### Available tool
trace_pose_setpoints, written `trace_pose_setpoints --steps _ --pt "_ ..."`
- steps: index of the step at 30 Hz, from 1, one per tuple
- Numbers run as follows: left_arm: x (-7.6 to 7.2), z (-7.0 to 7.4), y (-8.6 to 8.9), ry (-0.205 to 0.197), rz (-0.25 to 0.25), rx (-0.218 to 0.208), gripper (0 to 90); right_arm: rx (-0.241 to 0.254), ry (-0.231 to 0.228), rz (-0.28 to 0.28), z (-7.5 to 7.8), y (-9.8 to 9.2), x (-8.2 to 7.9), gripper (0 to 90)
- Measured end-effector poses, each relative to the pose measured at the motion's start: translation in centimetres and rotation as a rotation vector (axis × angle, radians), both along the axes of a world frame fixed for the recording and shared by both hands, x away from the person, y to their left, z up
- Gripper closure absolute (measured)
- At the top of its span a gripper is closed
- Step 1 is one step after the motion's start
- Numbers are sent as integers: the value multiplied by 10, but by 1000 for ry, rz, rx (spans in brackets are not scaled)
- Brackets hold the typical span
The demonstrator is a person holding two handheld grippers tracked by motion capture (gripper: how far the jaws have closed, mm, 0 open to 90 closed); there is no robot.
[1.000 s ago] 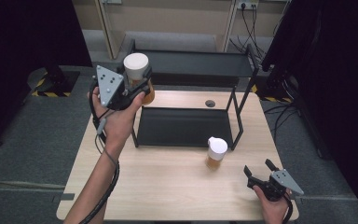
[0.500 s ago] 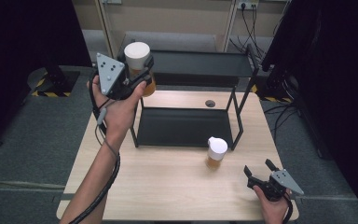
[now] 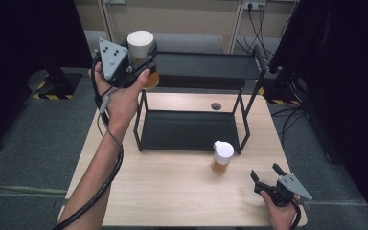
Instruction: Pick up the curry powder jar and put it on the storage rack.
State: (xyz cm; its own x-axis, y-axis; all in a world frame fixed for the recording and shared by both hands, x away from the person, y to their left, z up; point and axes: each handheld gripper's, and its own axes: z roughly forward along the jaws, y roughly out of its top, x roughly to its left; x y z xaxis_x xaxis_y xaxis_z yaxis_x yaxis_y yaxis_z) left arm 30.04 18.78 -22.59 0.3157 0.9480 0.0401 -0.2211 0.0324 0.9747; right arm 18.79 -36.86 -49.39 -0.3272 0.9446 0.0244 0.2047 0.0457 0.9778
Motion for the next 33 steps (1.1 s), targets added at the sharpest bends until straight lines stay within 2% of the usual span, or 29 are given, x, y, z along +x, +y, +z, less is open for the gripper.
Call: trace_pose_setpoints --steps 14,25,33 --pt "37 9 0 13 11 5 339 0 0 2 0 0 0 67" --pt "62 5 -3 40 15 15 339 1 -1 5 0 -1 0 68" --pt "73 3 -2 49 22 14 339 0 -1 6 0 -1 0 68"
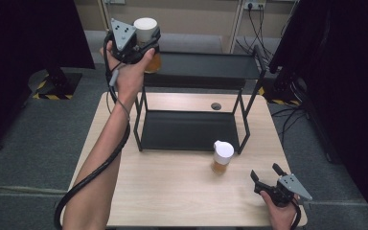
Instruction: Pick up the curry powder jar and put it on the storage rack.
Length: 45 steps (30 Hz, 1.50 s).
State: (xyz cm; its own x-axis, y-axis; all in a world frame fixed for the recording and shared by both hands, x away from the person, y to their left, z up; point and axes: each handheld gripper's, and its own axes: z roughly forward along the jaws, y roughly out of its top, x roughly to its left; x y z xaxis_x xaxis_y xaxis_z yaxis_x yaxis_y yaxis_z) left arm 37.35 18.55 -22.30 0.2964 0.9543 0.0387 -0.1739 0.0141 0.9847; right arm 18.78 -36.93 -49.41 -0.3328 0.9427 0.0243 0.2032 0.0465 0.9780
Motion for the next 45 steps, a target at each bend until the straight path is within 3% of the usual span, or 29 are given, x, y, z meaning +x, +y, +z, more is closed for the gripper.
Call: trace_pose_setpoints --steps 10,15,23,25,26,28,37,39,45 --pt "9 -7 3 17 16 -7 339 -2 -3 1 0 0 0 68" --pt "12 -12 5 16 14 -31 339 -2 -2 1 0 0 0 68" --pt "15 -11 5 16 2 -11 333 -5 -2 3 0 0 0 68" --pt "16 -11 5 21 1 -3 266 -4 -1 4 0 0 0 68" --pt "15 -11 4 21 9 2 202 -5 -1 4 0 0 0 68" --pt "13 -12 3 21 19 -6 177 -5 0 5 0 0 0 68" --pt "-10 -27 5 16 29 -92 158 -3 2 7 1 -1 1 68" --pt "-15 -33 7 0 35 -87 158 -6 2 8 1 0 1 68" --pt "-28 -38 7 2 23 -65 158 -6 3 7 1 0 1 67"
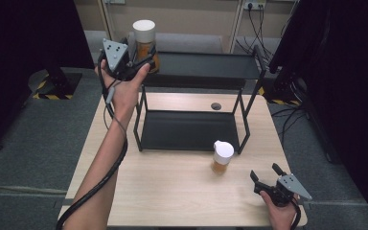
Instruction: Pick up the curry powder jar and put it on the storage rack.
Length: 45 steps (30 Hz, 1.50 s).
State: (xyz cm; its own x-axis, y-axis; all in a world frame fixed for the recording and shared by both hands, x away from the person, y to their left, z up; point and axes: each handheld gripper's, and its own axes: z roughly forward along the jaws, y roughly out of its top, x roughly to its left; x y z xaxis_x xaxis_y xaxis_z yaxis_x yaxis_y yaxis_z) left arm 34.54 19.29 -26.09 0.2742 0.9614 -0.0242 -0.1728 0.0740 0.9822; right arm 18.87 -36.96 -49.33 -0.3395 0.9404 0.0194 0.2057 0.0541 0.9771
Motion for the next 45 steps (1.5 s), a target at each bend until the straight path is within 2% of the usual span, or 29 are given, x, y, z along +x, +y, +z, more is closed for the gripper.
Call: trace_pose_setpoints --steps 1,2,4,12,16,20,25,38,45 --pt "-3 0 -1 15 -2 -18 158 0 -1 0 0 0 0 67" --pt "-4 -2 0 -1 2 2 158 0 -2 0 0 0 0 67" --pt "-8 -4 1 1 -2 12 158 -2 -2 1 0 0 0 67" --pt "-26 -12 4 -14 -20 29 159 -5 -1 3 0 0 0 67" --pt "-35 -15 5 -10 -37 55 159 -6 -1 3 0 0 0 67" --pt "-44 -22 6 -20 -50 55 159 -5 -2 2 0 0 0 67" --pt "-52 -31 8 -9 -56 77 159 -5 -2 2 0 0 0 67" --pt "-73 -58 13 -3 -89 84 159 -8 -3 1 0 1 0 67" --pt "-83 -73 15 5 -103 102 158 -8 -4 1 0 1 0 67"
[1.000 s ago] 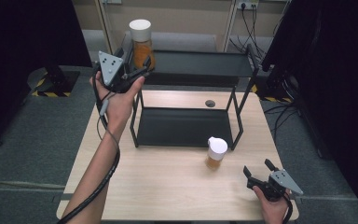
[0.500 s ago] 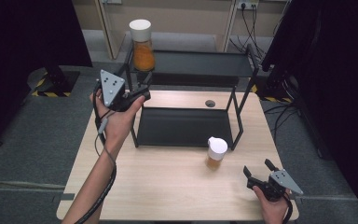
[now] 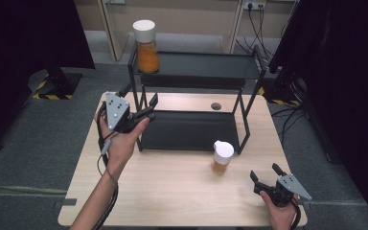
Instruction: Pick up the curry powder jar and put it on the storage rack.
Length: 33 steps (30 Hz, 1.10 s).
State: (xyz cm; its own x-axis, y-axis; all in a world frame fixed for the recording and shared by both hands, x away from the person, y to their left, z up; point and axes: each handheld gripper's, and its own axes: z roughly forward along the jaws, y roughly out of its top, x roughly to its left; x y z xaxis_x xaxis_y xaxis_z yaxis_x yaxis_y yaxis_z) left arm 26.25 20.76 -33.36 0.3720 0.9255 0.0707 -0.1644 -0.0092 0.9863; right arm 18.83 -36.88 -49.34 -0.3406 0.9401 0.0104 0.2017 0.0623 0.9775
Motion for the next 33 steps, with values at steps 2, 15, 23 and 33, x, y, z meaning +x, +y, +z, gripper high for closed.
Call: trace_pose_setpoints --steps 2,15,23,33 --pt "-2 -5 1 6 -8 1 158 1 0 0 0 0 0 67" --pt "-17 -33 8 42 -25 -2 157 0 -1 -2 0 0 0 67" --pt "-21 -43 12 59 -27 -3 156 0 -2 -2 0 0 0 67" --pt "-26 -54 13 74 -29 2 155 4 -3 -2 -1 0 0 67"
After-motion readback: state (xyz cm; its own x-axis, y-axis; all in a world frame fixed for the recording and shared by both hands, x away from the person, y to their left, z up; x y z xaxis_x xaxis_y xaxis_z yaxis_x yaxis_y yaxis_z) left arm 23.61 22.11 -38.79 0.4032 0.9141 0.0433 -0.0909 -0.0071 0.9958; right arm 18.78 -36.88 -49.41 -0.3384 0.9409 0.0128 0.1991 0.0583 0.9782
